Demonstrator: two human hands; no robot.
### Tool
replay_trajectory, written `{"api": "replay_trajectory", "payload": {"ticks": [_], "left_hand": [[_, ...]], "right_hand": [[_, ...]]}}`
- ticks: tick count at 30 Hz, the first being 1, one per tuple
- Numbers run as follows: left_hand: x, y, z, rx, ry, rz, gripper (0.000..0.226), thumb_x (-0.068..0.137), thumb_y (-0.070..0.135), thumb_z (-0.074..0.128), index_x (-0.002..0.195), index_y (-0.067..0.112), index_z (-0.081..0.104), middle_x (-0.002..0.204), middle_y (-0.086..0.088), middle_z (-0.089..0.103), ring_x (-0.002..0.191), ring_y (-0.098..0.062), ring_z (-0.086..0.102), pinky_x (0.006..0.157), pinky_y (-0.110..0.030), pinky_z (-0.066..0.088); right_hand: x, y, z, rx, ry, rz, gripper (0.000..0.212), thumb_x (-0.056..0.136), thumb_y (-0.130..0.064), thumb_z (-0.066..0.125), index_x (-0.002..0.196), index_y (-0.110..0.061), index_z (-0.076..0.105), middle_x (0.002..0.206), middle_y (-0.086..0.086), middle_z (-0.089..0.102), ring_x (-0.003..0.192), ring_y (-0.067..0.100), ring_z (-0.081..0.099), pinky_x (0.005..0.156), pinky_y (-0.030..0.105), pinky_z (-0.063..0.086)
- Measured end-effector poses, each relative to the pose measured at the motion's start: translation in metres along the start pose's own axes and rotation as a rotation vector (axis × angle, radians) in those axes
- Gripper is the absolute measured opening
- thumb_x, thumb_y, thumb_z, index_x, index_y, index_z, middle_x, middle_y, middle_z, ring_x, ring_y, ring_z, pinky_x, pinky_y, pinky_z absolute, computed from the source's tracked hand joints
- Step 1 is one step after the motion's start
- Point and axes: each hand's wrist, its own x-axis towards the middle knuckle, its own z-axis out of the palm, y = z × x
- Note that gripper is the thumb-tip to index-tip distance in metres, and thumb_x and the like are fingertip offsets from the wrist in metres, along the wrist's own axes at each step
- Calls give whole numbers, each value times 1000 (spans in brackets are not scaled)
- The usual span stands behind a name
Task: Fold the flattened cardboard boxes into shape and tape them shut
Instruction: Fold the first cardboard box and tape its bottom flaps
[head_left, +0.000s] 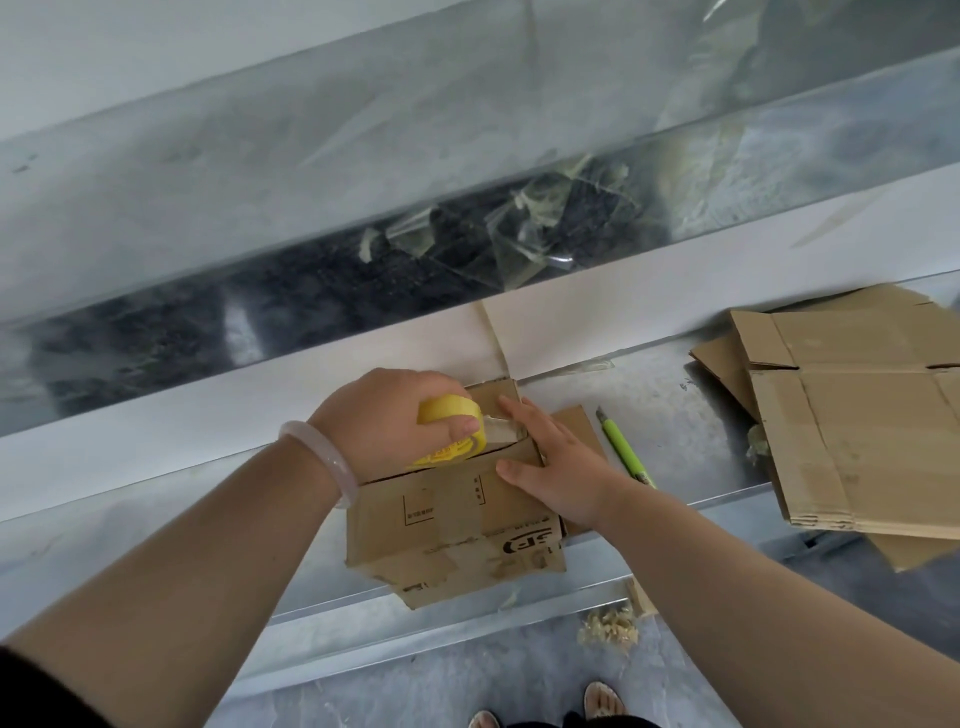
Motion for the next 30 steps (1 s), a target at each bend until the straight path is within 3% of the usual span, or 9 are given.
{"api": "replay_trajectory", "payload": {"ticks": [4, 10, 16, 21, 25, 28, 30], "left_hand": [[2, 17, -4, 7, 53, -36, 42, 81, 66, 53, 111, 38, 64, 100, 17, 64, 91, -6, 59, 80, -32, 52], [12, 36, -12, 28, 62, -75, 41, 82, 64, 55, 102, 31, 68, 93, 12, 66, 88, -9, 60, 79, -38, 54], [26, 54, -22, -22, 6, -106, 40, 86, 57, 58, 105, 23, 70, 105, 7, 67, 96, -12, 61, 88, -37, 51], [34, 60, -24, -27, -10, -118, 41, 86, 56, 60, 93, 19, 73, 90, 4, 70, 84, -9, 62, 81, -34, 53], [35, 64, -26, 16, -23, -93, 39, 86, 56, 59, 95, 21, 72, 89, 9, 67, 80, -1, 58, 70, -20, 47], [33, 61, -26, 20, -32, -84, 34, 86, 57, 59, 91, 25, 70, 92, 10, 67, 84, -4, 60, 74, -26, 49], [31, 60, -26, 13, -36, -80, 31, 86, 57, 59, 93, 29, 70, 95, 11, 66, 87, -7, 60, 78, -28, 49]], "right_hand": [[-1, -1, -1, -5, 12, -12, 71, 91, -45, 60, 146, -59, 17, 161, -22, 10, 148, 10, 17, 116, 33, 24], [-3, -3, -2, -7, 15, -1, 71, 92, -46, 59, 146, -59, 15, 161, -19, 13, 147, 11, 18, 115, 34, 24], [-1, -1, -2, 10, 23, -5, 75, 88, -50, 60, 146, -57, 14, 161, -20, 16, 147, 10, 19, 118, 42, 25], [0, 0, -2, 22, 29, -1, 78, 87, -51, 61, 149, -55, 13, 161, -18, 17, 147, 12, 21, 118, 44, 27], [0, 0, -3, -25, 35, -9, 64, 96, -48, 47, 150, -51, 13, 161, -15, 18, 146, 14, 24, 115, 43, 29], [2, 0, -2, -40, 51, -37, 53, 102, -41, 35, 150, -51, 15, 161, -11, 20, 146, 14, 23, 115, 40, 28], [3, 0, -2, 1, 57, -17, 51, 101, -40, 38, 147, -54, 20, 157, -7, 28, 142, 16, 31, 114, 42, 31]]}}
